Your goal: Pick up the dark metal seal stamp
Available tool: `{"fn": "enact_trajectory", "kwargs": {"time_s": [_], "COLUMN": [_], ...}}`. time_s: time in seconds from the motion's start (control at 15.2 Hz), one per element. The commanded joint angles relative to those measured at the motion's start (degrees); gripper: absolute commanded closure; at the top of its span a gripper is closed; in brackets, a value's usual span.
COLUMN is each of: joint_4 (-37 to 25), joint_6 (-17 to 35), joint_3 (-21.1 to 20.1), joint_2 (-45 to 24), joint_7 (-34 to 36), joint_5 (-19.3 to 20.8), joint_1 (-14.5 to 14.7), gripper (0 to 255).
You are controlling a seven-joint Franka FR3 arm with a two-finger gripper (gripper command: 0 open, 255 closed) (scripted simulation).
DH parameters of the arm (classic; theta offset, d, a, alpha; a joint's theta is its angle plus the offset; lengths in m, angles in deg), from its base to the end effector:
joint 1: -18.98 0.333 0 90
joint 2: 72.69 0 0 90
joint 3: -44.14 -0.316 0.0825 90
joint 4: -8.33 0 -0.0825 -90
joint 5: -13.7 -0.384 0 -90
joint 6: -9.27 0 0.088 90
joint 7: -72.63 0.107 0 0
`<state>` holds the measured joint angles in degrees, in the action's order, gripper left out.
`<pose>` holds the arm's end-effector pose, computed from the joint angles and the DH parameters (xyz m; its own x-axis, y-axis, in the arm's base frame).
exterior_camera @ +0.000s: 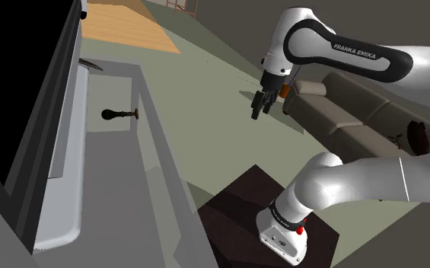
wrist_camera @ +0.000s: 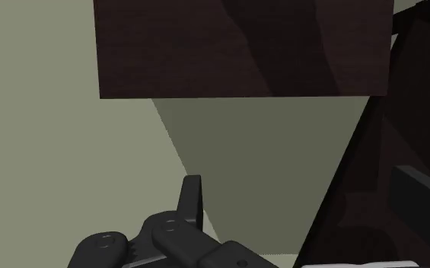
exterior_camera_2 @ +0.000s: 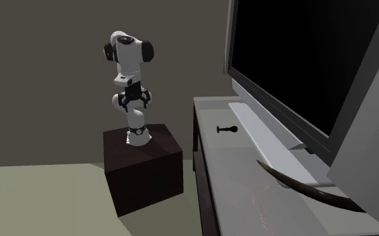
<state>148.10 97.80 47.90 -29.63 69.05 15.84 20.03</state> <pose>0.3071 -0.0224 0.5382 0.9890 0.0386 -0.1425 0.0366 -0.9992 -0.0166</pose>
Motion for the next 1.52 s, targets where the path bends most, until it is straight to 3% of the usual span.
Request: {"fn": "enact_trajectory", "kwargs": {"time_s": [0.0, 0.66, 1.45], "joint_4": [0.00, -12.93, -32.87], "joint_6": [0.00, 8.06, 10.54], "joint_3": [0.00, -3.02, -8.54], "joint_2": [0.00, -19.98, -40.95], "joint_7": [0.00, -8.04, -16.41], "joint_5": [0.00, -1.55, -1.24], "joint_1": [0.00, 7.01, 13.47], "gripper": [0, 0, 0]}}
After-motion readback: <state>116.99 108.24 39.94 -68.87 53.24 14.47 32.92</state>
